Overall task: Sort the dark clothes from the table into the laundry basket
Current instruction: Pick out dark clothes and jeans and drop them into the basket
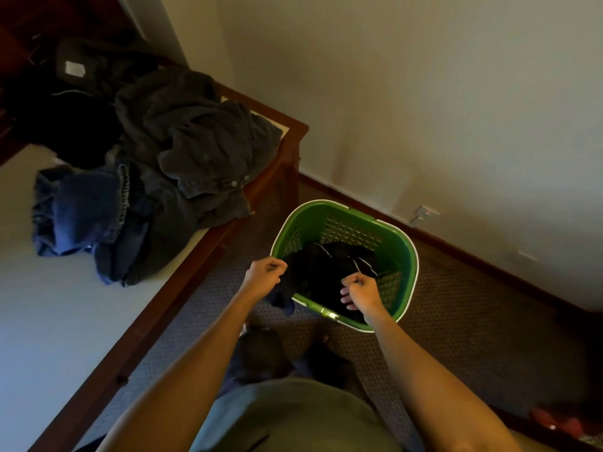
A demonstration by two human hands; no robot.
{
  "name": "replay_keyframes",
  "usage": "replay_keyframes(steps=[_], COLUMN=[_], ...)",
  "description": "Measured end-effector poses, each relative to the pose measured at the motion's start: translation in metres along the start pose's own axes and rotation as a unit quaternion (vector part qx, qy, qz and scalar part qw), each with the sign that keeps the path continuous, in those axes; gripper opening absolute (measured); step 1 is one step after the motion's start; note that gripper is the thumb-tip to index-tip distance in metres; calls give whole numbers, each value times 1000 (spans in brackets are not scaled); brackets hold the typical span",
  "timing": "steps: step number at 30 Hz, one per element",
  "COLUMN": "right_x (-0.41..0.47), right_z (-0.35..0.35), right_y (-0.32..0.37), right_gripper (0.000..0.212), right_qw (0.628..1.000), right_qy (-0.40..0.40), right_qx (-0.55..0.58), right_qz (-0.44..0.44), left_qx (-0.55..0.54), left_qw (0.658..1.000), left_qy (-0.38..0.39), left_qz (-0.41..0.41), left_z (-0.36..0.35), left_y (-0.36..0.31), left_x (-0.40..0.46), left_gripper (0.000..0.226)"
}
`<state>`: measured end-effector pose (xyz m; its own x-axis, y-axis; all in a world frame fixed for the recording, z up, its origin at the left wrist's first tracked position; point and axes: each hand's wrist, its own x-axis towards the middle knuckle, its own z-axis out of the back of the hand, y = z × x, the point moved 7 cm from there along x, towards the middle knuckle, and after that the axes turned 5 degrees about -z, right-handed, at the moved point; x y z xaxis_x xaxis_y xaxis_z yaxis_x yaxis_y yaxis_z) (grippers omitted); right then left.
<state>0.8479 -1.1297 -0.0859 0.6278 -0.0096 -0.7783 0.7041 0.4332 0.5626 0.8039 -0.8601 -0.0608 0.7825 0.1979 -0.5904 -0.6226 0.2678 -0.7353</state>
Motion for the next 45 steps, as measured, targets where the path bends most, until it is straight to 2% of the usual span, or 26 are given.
replay_keyframes(steps=[6,11,13,16,17,20,21,22,24,27,28,30,32,33,37,39,45], right_x=[17,39,54,72,78,96,98,100,104,111,113,119,118,115,85,65,16], right_z=[-63,-113,-130,-145,-148,-158,-164,-170,-177,-172,-170,-170,-169,-165,-143,-123,-39], right_y=[13,11,6,0,-4,-24,-31,-38,-46,-51,-52,-51,-46,-44,-39,-23,43], right_gripper=[11,25,22,17,23,75,82,80,60,21,12,6,20,26,19,18,8], right_qw=[997,991,990,988,986,958,949,942,937,958,965,976,985,988,993,989,971], right_qy=[37,65,73,44,25,-8,-9,-12,-39,-107,-113,-101,-97,-103,-108,-133,-187], right_qx=[-65,-104,-113,-138,-153,-263,-290,-311,-338,-265,-235,-194,-138,-106,-49,-35,-18], right_qz=[-26,-46,-46,-51,-58,-113,-123,-122,-78,-24,-19,0,29,33,11,55,148], left_qx=[87,135,140,145,162,249,263,269,273,284,291,304,318,321,334,328,204], left_qw=[994,987,985,981,978,957,953,952,951,946,945,947,946,945,939,939,959], left_qy=[36,43,63,94,102,138,141,141,139,150,146,103,66,64,70,78,114], left_qz=[57,76,77,84,84,53,49,50,53,38,30,11,1,1,-34,-74,-158], left_z=[20,37,39,32,28,11,6,2,-3,-11,-14,-15,-14,-14,-7,-2,9], left_y=[59,79,79,94,102,125,129,134,140,140,138,128,115,108,78,58,-39], left_x=[-1,16,30,54,64,86,91,98,114,140,147,155,157,155,141,134,101], left_gripper=[14,27,32,41,48,65,68,72,82,91,88,60,28,21,17,17,20])
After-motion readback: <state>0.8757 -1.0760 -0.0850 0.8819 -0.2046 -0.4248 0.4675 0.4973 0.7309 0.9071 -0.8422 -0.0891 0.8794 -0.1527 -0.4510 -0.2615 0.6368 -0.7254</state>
